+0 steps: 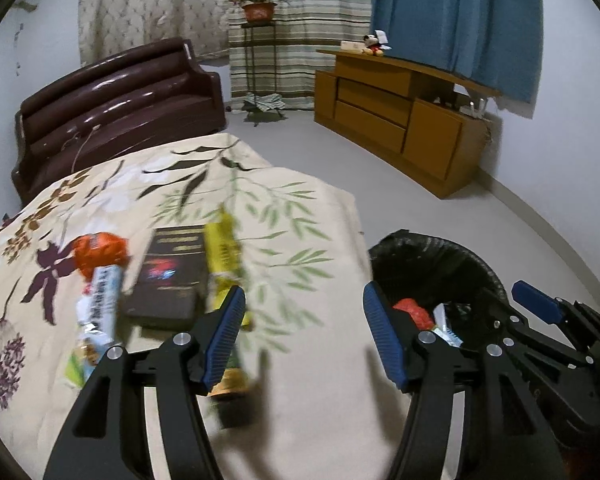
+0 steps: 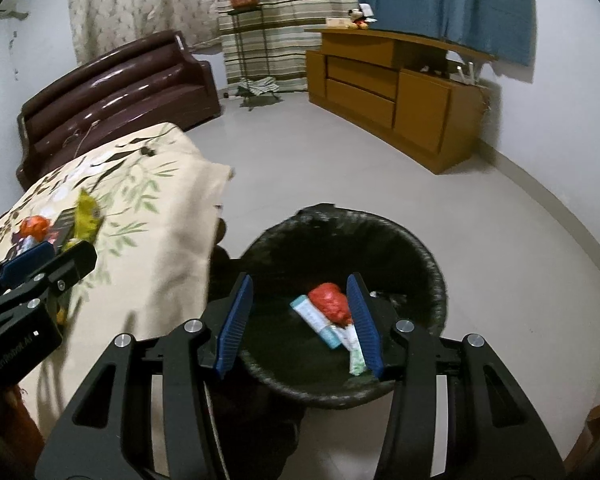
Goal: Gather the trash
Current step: 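Return both grippers over the table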
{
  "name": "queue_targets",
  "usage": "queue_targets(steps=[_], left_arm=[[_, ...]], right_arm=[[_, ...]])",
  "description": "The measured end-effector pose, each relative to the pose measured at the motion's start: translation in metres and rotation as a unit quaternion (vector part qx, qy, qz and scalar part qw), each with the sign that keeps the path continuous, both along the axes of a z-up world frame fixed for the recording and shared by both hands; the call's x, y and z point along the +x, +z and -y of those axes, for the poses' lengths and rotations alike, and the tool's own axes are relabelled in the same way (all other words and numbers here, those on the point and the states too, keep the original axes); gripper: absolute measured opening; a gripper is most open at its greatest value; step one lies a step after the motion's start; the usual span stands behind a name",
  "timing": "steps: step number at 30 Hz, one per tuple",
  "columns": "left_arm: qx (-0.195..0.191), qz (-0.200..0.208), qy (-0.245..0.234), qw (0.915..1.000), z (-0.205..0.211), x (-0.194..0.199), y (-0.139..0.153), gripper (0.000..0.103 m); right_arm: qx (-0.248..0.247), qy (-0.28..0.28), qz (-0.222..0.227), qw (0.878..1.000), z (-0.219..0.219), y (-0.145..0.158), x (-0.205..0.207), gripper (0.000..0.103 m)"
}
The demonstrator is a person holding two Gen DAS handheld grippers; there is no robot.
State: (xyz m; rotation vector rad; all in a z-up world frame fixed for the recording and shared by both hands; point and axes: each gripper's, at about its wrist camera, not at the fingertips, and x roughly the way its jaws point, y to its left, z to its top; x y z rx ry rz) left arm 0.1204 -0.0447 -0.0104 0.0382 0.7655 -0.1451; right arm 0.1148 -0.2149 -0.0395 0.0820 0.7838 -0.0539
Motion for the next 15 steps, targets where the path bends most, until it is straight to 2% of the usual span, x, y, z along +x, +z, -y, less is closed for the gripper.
queue_targets(steps=[8,15], left_arm=[[0.009,0.014,0.042,0.9990,-0.047,-0.020,0.005,0.064],[0.008,0.008,0.084,0.9964,-0.092,-0.032,0.002,0.064]], right_arm=[[0.002,0.032,0.003,0.999,-0.034,0.007,-0.006,0.048],[0.000,0.063,0.003,0.998,-0.067,0.011,-0.010,0.048]])
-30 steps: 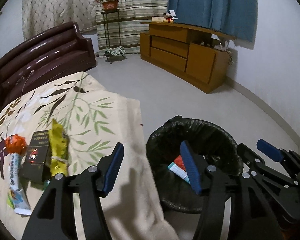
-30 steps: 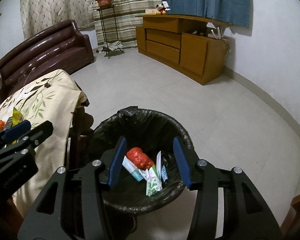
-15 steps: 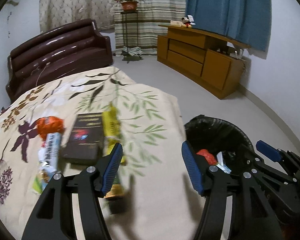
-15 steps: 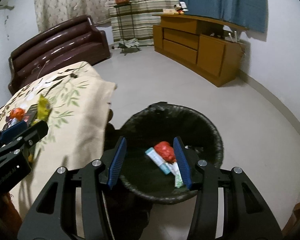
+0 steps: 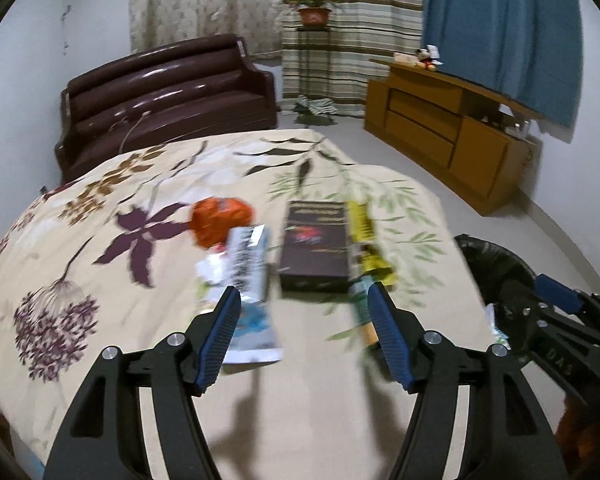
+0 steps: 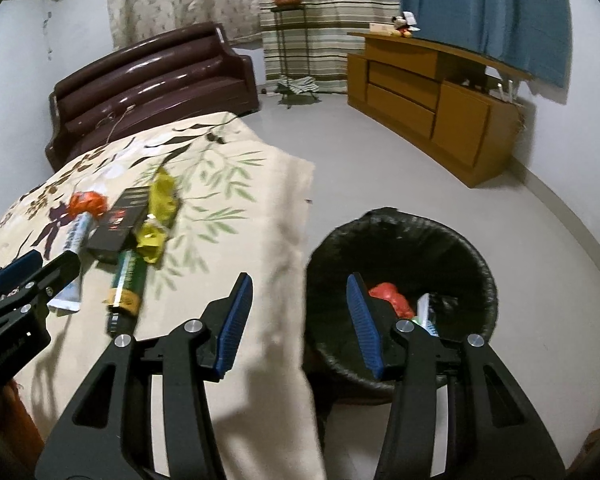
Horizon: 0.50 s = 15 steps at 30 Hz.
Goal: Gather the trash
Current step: 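Return both grippers over the table, then grasp the green spray can upright with the right gripper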
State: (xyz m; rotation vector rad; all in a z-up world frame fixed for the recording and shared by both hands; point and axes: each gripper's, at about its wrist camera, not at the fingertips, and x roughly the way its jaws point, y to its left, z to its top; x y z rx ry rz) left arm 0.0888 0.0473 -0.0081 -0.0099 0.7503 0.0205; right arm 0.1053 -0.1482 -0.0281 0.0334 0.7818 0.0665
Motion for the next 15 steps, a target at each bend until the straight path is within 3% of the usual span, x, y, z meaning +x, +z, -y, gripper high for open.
queue_targets(steps=[15], left_arm=[[-0.006,-0.011,0.058,0.9982,-0.068,-0.017,-0.013,0.064]], right_arm=[[-0.011,0.069,-0.004,0.998,-0.076,0.003,-0.003,0.048]])
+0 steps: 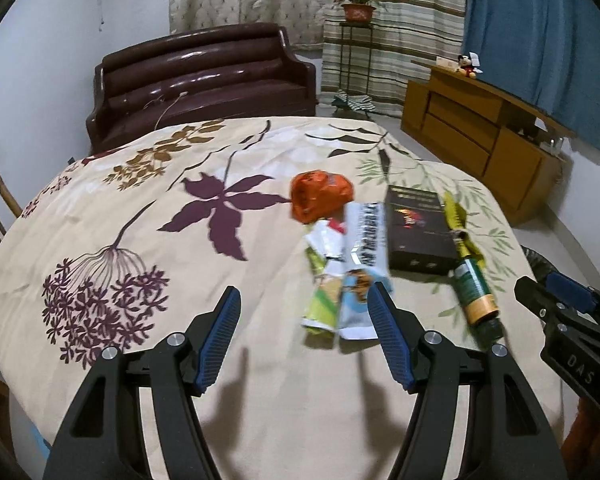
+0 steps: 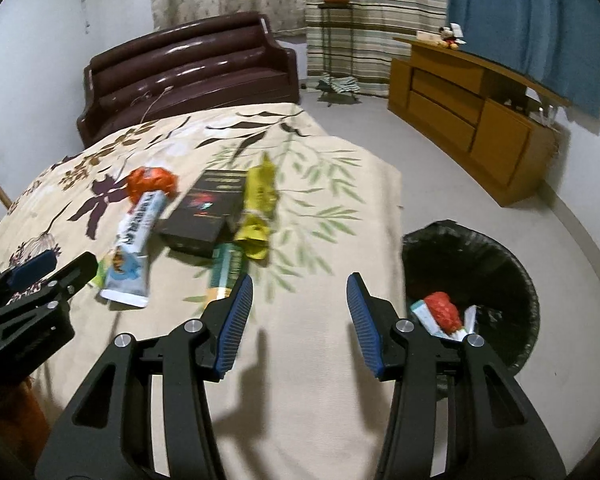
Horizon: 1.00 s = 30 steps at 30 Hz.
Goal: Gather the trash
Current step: 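Grasp the green spray can upright with the right gripper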
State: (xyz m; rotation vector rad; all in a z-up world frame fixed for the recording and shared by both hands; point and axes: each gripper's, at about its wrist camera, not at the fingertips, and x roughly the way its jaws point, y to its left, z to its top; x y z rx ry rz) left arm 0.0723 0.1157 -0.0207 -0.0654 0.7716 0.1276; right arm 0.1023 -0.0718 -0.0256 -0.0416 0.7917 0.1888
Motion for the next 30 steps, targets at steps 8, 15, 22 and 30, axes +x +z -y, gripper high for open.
queue_targets(steps=[8,15,22,30], left_arm=[[-0.005,-0.009,0.009,0.9999,-0.016,0.001,-0.005,0.064],[-0.010,-0.018,0.006,0.9998,-0.020,0.008,-0.011,0.064],[-0.016,-0.027,-0.006,0.9995,-0.018,0.015,-0.015,0.064],[-0.016,-0.036,-0.026,0.9989,-0.013,0.025,-0.018,0.064]], right_arm=[[-0.010,0.022,-0.016,1.000,-0.028,-0.010,0.006,0.047],[-0.018,0.030,-0.036,0.999,-0.036,-0.019,0.012,0.029],[-0.019,0.031,-0.039,0.999,-0.036,-0.021,0.013,0.023],[-0.016,0.032,-0.040,0.999,-0.036,-0.022,0.013,0.023]])
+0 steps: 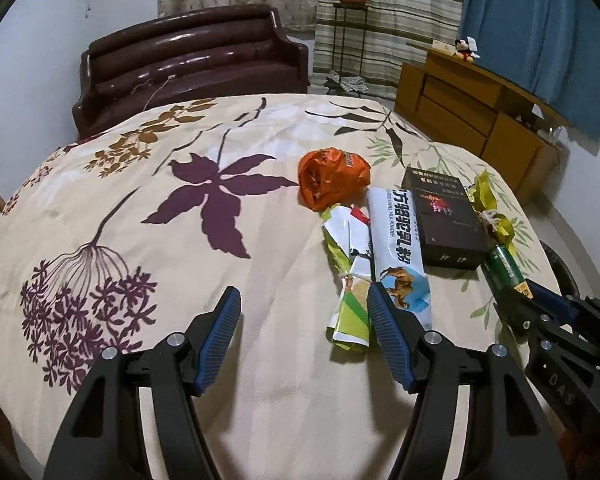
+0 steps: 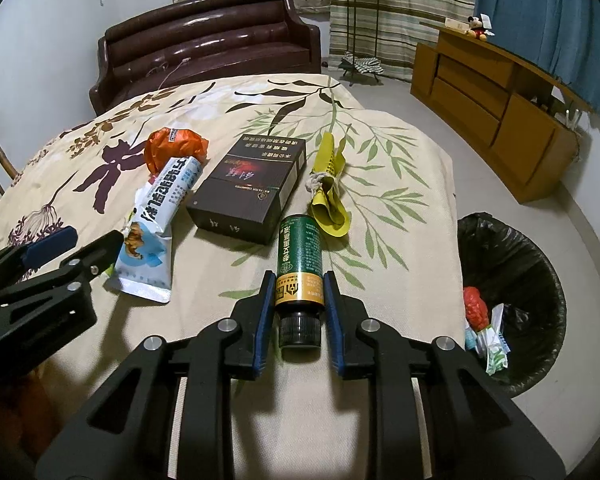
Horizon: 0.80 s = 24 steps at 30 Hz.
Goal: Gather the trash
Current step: 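Grasp the green spray can upright with the right gripper, then grasp the crumpled white-and-green wrapper with the left gripper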
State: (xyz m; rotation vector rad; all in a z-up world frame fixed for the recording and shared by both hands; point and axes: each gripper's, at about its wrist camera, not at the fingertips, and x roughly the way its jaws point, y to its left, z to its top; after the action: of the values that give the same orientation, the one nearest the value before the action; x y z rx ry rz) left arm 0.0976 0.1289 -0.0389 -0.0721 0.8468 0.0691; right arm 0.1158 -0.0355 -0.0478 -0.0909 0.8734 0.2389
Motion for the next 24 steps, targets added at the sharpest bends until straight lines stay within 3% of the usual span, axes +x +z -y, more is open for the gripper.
queue_targets(steps=[8,11,18,24], left_arm=[[-0.020,-0.019,-0.012,0.9996,-0.0021,0.0083,-0.0060,0.059],[-0.025,-0.017,-0.014,0.9995,-0.0033,0.0082,-0.0061,0.053],[-0.017,-0.012,-0.030,0.9993,0.0016,0.0059,-0.0060,0.024],[-0.027,-0.010,-0.035,0.9989,0.0003,0.0041,-0.0058,0.018]], right_arm=[[0.007,0.000,-0.005,1.000,-0.0003,-0.0005,0.0033,0.023],[0.007,0.000,-0.005,1.000,-0.0011,-0.0006,0.0036,0.023],[0.007,0.000,-0.005,1.000,0.0003,-0.0004,0.0036,0.023],[0.007,0.000,-0.005,1.000,0.0003,-0.0002,0.0035,0.023]])
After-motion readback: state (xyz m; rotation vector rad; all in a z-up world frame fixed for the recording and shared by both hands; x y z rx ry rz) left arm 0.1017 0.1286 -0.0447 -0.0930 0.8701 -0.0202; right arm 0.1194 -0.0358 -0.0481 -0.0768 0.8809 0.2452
